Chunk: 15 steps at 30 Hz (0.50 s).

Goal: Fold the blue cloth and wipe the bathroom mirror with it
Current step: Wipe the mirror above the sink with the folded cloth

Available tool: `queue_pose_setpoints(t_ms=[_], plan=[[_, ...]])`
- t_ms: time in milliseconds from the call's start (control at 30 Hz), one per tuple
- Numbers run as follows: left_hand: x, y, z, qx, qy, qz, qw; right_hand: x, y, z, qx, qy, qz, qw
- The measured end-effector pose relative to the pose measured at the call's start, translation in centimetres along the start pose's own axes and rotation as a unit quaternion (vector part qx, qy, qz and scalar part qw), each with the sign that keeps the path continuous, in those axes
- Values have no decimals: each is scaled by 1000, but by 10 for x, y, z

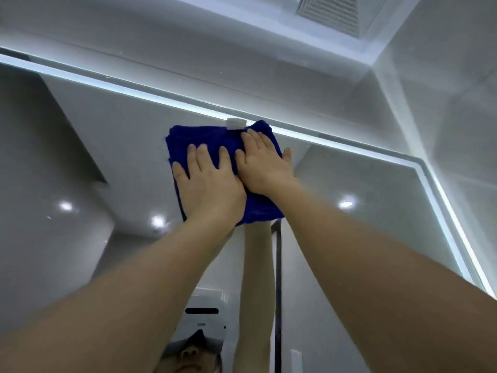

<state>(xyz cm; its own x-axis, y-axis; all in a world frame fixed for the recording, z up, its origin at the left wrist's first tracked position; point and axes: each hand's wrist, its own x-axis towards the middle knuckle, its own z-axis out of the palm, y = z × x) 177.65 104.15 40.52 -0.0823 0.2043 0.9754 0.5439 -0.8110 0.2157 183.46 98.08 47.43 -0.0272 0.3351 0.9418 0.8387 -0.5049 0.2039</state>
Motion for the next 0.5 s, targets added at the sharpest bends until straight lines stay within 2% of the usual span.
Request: queue_pose_setpoints(t_ms=[233, 500], plan=[[37, 68, 10, 29, -68, 180, 981, -16, 88, -21, -37, 7, 187, 982], [20, 109, 20, 50, -94, 266, 958, -54, 121, -31, -100, -2, 267, 959]])
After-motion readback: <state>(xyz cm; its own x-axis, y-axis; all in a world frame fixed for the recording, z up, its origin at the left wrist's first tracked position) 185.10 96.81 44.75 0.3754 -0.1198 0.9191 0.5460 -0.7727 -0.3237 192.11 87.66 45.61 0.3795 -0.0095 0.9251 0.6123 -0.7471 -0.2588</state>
